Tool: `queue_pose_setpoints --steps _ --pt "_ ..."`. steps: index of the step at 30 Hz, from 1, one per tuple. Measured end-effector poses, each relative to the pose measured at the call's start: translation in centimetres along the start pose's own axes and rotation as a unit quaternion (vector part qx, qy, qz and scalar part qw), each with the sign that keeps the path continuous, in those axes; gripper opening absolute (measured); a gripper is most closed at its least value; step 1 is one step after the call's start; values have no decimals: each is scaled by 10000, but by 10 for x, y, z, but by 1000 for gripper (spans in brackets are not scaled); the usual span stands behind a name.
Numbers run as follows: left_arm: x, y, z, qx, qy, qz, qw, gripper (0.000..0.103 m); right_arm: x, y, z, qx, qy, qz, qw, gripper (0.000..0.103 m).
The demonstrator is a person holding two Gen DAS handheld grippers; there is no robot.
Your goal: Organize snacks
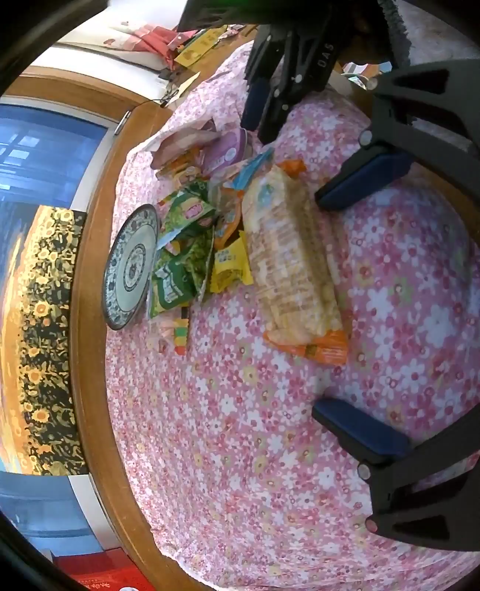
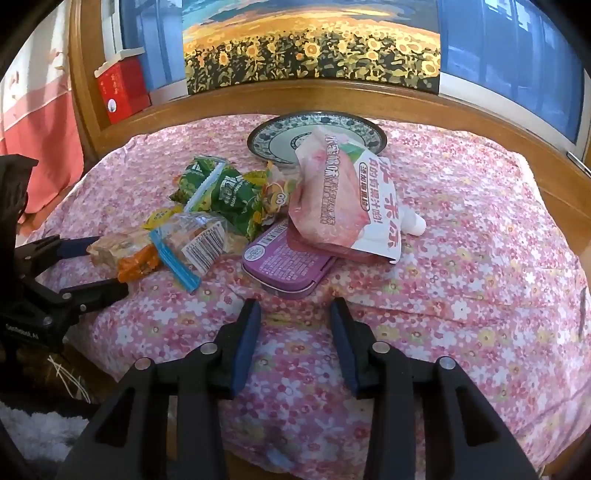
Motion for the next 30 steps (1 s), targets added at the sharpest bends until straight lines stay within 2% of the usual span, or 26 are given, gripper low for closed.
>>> queue_pose_setpoints --steps 21,30 --pt "-2 0 -1 4 6 -28 10000 102 1 2 1 31 -21 62 10000 41" --pt "-2 0 0 -5 -33 -10 10000 102 1 5 0 -20 -96 302 9995 41"
Point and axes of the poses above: each gripper's, at about its wrist camera, not at the fingertips, and z roughly against the way its jaws point, y to its left, x to its top, the point moved 9 cm from there along -z, roughly the way its jaws point, and after that the axes turned 12 degrees about -x, right-handed, at the moved point
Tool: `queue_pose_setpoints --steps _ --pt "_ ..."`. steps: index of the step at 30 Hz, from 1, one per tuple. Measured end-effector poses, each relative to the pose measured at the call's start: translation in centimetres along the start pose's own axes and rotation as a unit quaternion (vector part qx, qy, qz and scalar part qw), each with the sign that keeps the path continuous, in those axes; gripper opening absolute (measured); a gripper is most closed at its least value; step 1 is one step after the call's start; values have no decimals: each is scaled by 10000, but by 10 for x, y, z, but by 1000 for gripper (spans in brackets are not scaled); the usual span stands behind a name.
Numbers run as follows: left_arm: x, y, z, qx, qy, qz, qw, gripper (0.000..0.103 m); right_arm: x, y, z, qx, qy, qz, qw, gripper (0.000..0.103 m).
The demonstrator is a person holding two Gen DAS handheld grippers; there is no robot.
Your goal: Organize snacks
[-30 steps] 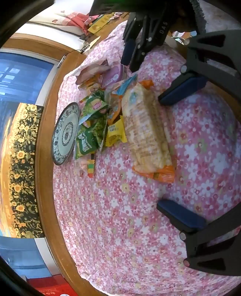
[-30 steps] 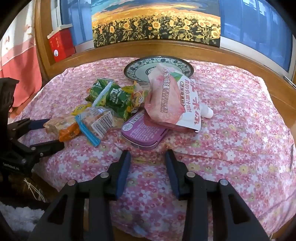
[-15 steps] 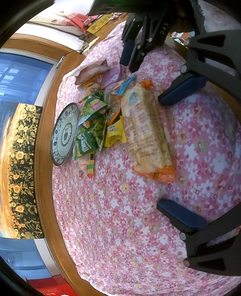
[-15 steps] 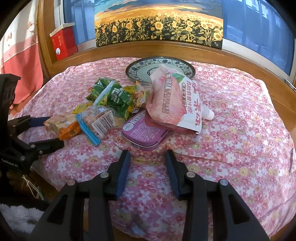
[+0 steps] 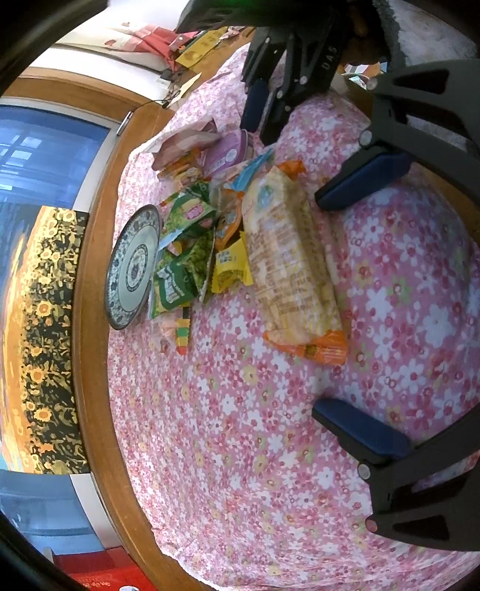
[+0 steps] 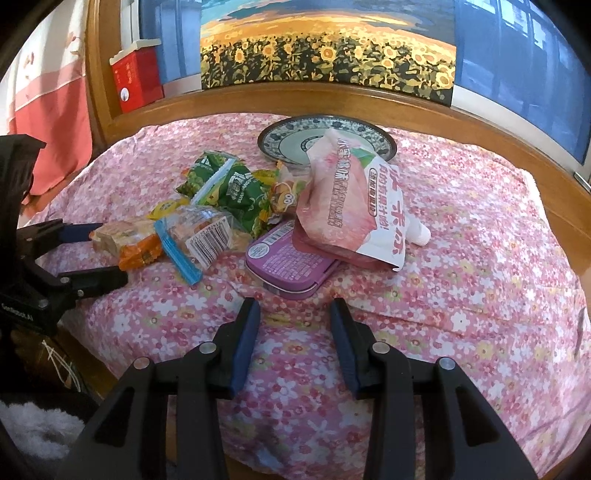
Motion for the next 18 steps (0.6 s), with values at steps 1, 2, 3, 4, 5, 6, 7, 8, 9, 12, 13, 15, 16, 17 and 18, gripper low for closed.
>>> queue_pose_setpoints --steps 1,2,3,4,5,6,7,8,9,12,13,15,16,17,18 --pt "0 0 0 1 1 0 10000 102 0 0 0 -2 -7 7 10000 41" --pt "0 0 0 1 -6 -4 10000 102 -1 0 0 0 -13 -10 10000 41" --pt "0 0 1 3 -15 -5 10000 102 -1 0 0 -2 -15 -27 10000 41" --pt "1 0 1 2 -9 -5 10000 102 0 0 0 -5 -16 -27 10000 41" --pt "1 -1 0 3 -9 -6 10000 102 0 0 0 -8 -16 -45 10000 41" --pt "1 -1 0 -6 -6 -13 10000 102 0 0 0 -6 -14 -53 10000 41" --pt "1 -1 0 -15 -5 -18 10000 102 0 1 0 -6 -12 -56 10000 41" --pt "1 -1 0 -20 -9 -24 10000 102 0 0 0 1 -14 -54 10000 41" --pt "1 -1 0 -19 -17 -30 10000 102 0 0 0 -3 -10 -59 10000 41" --pt "0 -1 0 -35 -8 -18 10000 102 -1 -1 0 0 -20 -53 10000 41" --pt "-1 -2 0 -26 -8 -33 10000 102 0 -1 0 -4 -25 -50 10000 41" --pt "-2 -3 0 -34 6 -43 10000 102 0 -1 0 -17 -34 -42 10000 41" --pt "-2 -3 -1 -37 18 -46 10000 102 1 0 0 -27 -36 -44 10000 41" --pt "-2 -3 -1 -35 32 -56 10000 102 0 0 0 -33 -42 -45 10000 41" --pt "-2 -3 -1 -43 42 -52 10000 102 0 0 0 -42 -47 -45 10000 41"
Point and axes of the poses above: each gripper's, at about its wrist camera, not at the fingertips, and z roughly against the way its jaws point, y to its left, x to its top, the point moved 9 cm from there along -z, roughly the way its jaws point, and after that the axes turned 12 degrees about -x, right-handed, at the moved point
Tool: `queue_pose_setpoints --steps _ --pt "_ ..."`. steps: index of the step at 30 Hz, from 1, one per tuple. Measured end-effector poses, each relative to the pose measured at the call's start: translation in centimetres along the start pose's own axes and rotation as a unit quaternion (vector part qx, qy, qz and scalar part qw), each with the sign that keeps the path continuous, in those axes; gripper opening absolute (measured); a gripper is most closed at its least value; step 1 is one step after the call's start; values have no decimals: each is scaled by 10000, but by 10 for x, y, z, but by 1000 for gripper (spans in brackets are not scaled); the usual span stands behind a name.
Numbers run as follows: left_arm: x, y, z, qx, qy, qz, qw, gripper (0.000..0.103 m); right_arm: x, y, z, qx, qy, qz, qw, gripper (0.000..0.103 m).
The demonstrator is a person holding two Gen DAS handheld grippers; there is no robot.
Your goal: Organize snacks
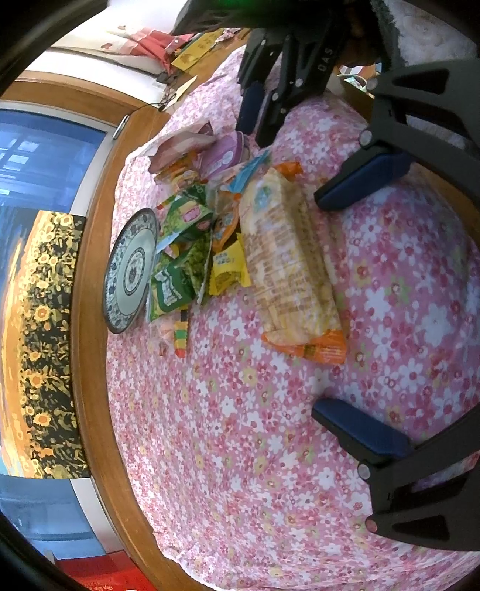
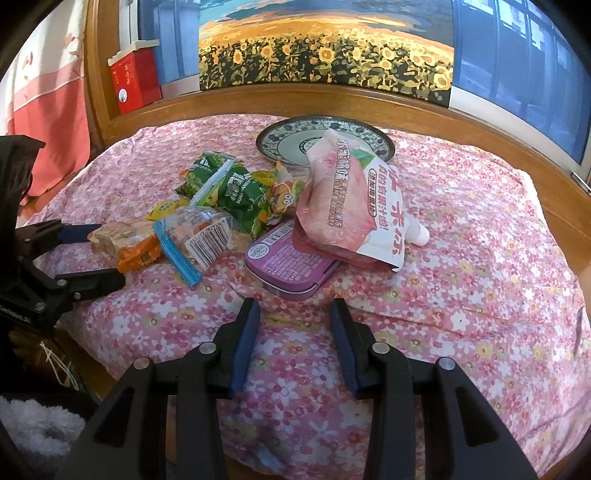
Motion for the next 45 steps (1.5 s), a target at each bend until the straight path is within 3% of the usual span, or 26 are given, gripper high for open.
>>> queue_pose_setpoints --steps 13,34,37,39,42,45 --pt "2 3 -2 -63 75 -34 9999 102 -1 0 0 8 -1 5 10000 41" --pt "-4 2 3 -16 -186 -28 9998 102 0 0 -1 110 99 115 9998 41" --pt "-2 2 5 32 3 138 9999 102 0 0 -2 142 169 144 9997 41" --pt "3 -1 15 -155 92 446 9988 102 1 0 -2 179 197 111 9996 41" --pt "17 -14 38 -648 -197 639 9957 102 -1 -1 -1 198 129 83 9997 41" --pt "32 -22 41 -791 -239 667 9943 103 1 -2 -2 264 219 36 9994 41"
Point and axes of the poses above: each gripper's, at about its wrist camera, not at the fingertips, and z roughly against the way its jaws point, y to its left, x to its top, the point moved 9 cm from there along -z, roughly the way its jaws point, and after that the axes turned 12 degrees about -x, right-handed, at the moved point
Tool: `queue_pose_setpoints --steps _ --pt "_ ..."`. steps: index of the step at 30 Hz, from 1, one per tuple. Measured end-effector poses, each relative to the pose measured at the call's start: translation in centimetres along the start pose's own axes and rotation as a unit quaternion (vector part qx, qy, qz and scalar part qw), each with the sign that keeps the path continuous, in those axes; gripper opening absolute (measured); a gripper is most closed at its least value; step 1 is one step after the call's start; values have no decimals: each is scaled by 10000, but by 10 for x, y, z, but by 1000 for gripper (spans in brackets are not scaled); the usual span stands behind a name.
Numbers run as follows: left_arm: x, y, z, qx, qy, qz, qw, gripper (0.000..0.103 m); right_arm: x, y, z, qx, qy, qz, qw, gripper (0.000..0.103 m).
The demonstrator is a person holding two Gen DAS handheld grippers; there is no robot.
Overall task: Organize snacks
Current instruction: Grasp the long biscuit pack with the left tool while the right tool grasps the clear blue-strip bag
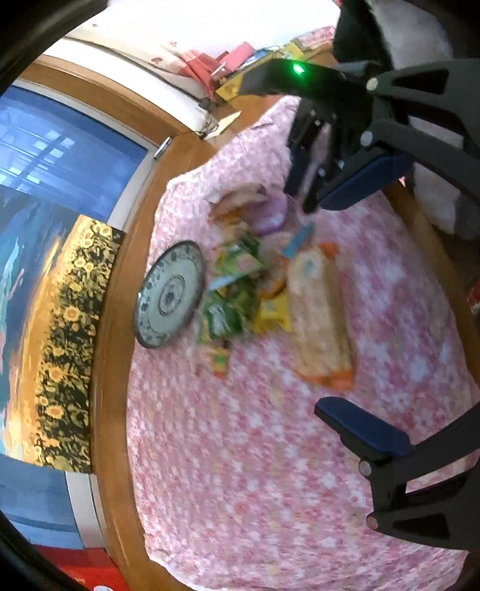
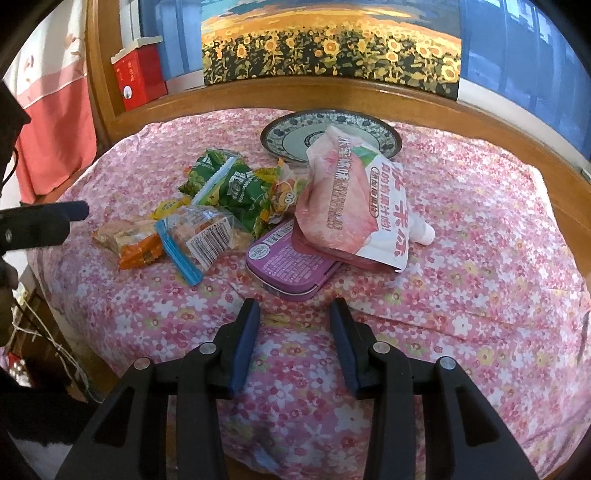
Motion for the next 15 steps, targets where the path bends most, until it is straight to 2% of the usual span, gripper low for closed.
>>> queue_pose_setpoints --steps 3,5,6,8,10,11,12,14,15 --pt "5 5 -28 -91 376 131 9992 103 3 -1 -1 19 257 -50 9997 41" --pt "-2 19 -48 231 778 205 9965 103 7 1 1 156 785 -175 9966 42" --pt "-3 24 -53 329 849 236 9956 103 11 4 5 473 982 -291 9936 42" --pt "-2 26 -51 333 720 262 9965 103 27 16 26 1376 953 -637 9838 42" --pt "-2 25 -50 330 632 256 9971 103 41 22 38 1572 718 -682 9826 43" --pt "-2 26 -50 336 605 219 9974 103 45 25 35 1577 747 -660 9824 46" --pt "-3 26 -50 328 573 196 9976 102 45 28 26 1662 938 -743 9788 49" --pt "-11 26 -42 307 518 207 9980 102 43 32 7 1873 1351 -1037 9674 62" --pt "-15 25 -38 289 503 226 9981 101 42 35 -3 1968 1552 -1188 9608 63"
Point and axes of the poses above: each gripper's, at about its wrist camera, not at the fingertips, and z roughly against the way its jaws point, y to its left, x to its top, the point moved 9 cm from there along -z, roughly the way its jaws point, and after that the axes turned 12 degrees about -x, right-handed, at the moved point
